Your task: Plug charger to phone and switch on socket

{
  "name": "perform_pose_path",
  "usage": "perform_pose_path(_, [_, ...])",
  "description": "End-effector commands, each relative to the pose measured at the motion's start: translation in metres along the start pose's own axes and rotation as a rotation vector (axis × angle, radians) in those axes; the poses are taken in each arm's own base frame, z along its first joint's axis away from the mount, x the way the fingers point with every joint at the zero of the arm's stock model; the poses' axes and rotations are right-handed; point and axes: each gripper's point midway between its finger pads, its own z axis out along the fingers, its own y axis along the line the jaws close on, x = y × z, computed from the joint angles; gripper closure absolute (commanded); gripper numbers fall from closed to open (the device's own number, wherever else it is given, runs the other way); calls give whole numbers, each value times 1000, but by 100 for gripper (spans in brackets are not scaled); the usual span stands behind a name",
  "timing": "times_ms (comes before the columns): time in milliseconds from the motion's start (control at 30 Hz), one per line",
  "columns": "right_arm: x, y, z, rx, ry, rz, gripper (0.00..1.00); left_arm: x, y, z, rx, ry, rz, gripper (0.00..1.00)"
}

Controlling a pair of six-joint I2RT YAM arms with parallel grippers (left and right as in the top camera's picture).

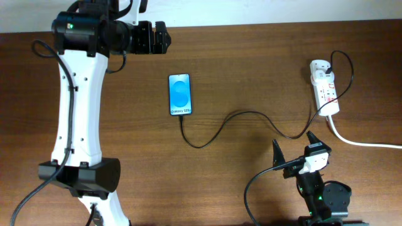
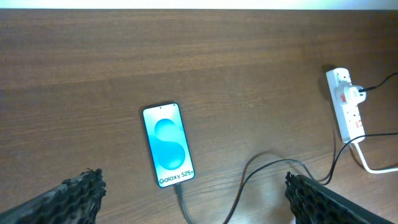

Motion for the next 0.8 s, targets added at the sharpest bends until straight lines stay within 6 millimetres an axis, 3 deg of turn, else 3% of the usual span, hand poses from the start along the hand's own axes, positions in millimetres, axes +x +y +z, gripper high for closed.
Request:
perform_pose_path(0, [1,5,0,-22,-1,3,2,-2,0,-6,-4,-16,7,1])
perform_pose_path(367, [1,5,0,-22,-1,3,2,3,2,-10,-24,-1,3,1])
perform_pose_path(467, [1,5,0,-22,-1,3,2,18,7,-4,-29,-48,17,1])
perform_pose_path(567, [1,5,0,-22,-1,3,1,62,33,-5,-147,-126,29,1])
perform_pose_path(667, [1,5,0,-22,-1,3,2,135,63,-21,-293,-174,25,1])
perform_pose_path(767, [1,5,0,-22,-1,3,2,176,68,-25,-284,-354,50,1])
